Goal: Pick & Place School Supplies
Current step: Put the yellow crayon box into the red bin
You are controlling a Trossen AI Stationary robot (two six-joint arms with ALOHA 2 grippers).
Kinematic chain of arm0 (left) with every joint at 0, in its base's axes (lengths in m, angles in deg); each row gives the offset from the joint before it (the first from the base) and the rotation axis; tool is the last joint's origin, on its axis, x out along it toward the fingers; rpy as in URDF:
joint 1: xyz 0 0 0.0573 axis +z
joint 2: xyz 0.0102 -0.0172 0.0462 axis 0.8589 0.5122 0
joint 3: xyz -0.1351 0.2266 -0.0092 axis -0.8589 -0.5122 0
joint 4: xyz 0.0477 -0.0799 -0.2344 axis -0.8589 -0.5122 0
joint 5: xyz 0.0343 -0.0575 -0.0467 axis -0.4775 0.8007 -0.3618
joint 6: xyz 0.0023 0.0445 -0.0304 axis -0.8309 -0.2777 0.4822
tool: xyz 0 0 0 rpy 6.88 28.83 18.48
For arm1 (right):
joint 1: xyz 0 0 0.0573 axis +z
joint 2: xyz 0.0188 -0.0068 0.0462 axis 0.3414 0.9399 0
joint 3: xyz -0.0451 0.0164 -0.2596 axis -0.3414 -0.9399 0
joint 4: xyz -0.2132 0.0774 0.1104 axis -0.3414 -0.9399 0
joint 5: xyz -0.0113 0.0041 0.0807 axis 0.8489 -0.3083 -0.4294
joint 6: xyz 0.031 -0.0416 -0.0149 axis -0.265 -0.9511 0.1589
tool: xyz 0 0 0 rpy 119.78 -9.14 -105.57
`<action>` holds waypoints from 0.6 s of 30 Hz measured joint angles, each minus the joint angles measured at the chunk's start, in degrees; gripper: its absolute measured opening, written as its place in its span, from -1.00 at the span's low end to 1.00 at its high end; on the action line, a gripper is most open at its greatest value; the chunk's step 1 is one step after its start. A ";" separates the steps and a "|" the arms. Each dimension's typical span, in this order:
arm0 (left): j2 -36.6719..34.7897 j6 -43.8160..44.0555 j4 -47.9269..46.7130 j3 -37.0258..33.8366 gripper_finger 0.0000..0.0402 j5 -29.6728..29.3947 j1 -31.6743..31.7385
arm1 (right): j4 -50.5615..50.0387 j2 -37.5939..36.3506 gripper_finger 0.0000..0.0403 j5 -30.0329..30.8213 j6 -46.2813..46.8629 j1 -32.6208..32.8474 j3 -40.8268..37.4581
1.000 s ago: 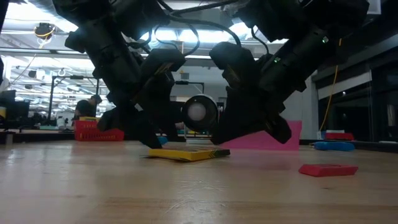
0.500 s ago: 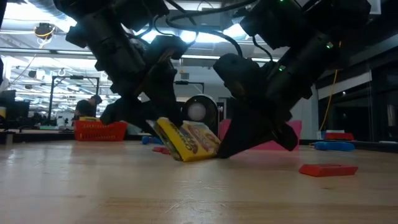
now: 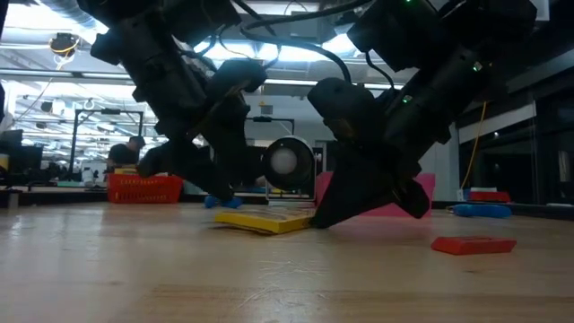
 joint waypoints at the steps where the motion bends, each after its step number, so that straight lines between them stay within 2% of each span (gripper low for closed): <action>1: -0.20 -0.04 -0.52 0.00 -0.09 -0.03 0.00 | 0.53 -0.09 -1.00 0.38 -0.02 0.08 -0.06; 7: -1.10 -0.06 -2.75 -0.02 -0.09 -0.77 0.02 | 3.12 -1.09 -1.00 2.60 -0.15 0.34 -0.02; 18: -1.47 -0.09 -5.31 0.00 -0.09 -0.58 0.02 | 6.48 -1.15 -1.00 2.19 -0.17 2.01 0.01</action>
